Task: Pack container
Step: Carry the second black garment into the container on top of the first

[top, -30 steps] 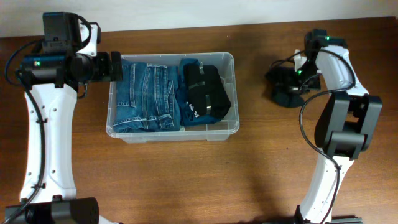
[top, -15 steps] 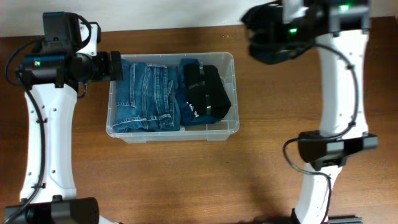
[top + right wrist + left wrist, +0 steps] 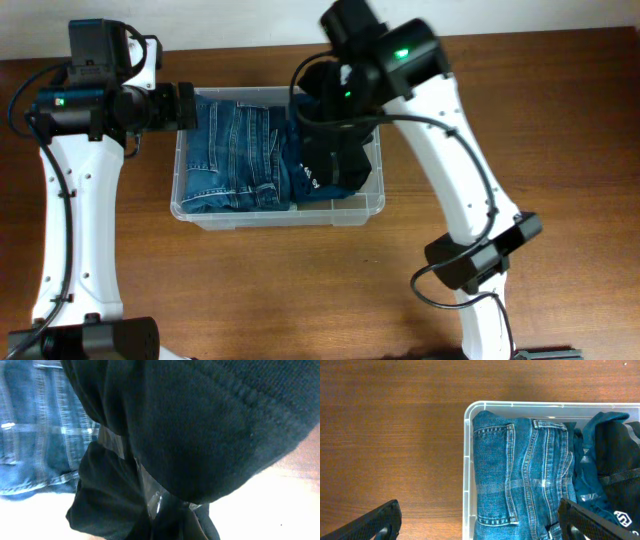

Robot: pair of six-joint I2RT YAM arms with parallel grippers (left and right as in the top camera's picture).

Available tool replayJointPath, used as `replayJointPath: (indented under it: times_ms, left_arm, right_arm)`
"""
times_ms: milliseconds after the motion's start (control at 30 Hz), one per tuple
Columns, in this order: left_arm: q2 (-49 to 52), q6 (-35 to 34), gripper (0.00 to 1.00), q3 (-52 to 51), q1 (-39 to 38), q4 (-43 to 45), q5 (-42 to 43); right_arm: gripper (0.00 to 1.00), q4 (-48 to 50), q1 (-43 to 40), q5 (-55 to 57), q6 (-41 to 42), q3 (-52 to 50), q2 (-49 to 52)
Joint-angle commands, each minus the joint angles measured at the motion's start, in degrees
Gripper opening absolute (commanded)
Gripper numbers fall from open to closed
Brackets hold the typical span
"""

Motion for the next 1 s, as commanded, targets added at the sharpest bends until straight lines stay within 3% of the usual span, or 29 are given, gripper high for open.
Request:
replayJointPath:
  times_ms: [0,200,300,367,433,500,633,767,833,867,967]
  left_arm:
    - [-0.2,-0.6,0.99,0.0,0.2,-0.3,-0.4]
    - [-0.2,-0.6,0.99,0.0,0.2,-0.2,-0.4]
    - [-0.2,-0.6,0.99,0.0,0.2,-0.2,-0.4]
    - [-0.2,-0.6,0.99,0.0,0.2,-0.2,-0.4]
    - [-0.2,-0.6,0.99,0.0,0.2,-0.2,-0.3]
    - [-0.2,-0.6,0.99,0.0,0.2,-0.2,-0.3]
    - [-0.2,-0.6,0.99,0.0,0.2,-0.2,-0.3]
    - [-0.2,-0.6,0.99,0.0,0.2,-0.2,-0.3]
    - [-0.2,-0.6,0.99,0.0,0.2,-0.2,-0.4]
    - [-0.2,-0.6,0.99,0.0,0.2,-0.2,-0.4]
    - [-0.2,-0.6,0.99,0.0,0.2,-0.2,-0.3]
  right_arm:
    - [0.04,4.0,1.3,6.1,6.0,-5.5,1.6]
    - [0.04,14.4,1.2,6.0,6.2,-24.2,1.6]
    - [0.24,15.5,1.2,5.2,4.3,-29.6,1.6]
    - [0.31,15.3,1.2,4.8,1.3,-29.5,1.6]
    - [0.55,15.1,1.2,4.4,-2.6,-27.6,0.8]
    - [0.69,15.1,1.2,4.1,-4.8,-25.1,0.2]
    - [0.84,14.2,1.2,3.4,-7.4,-19.4,-0.9]
    - [0.84,14.5,1.2,1.7,-11.5,-15.5,-1.0]
    - [0.79,15.2,1.2,1.9,-13.0,-15.5,-1.0]
    - [0.72,16.0,1.2,2.2,-13.0,-15.8,-0.7]
    - [0.31,18.9,1.2,2.6,-13.4,-17.3,0.4]
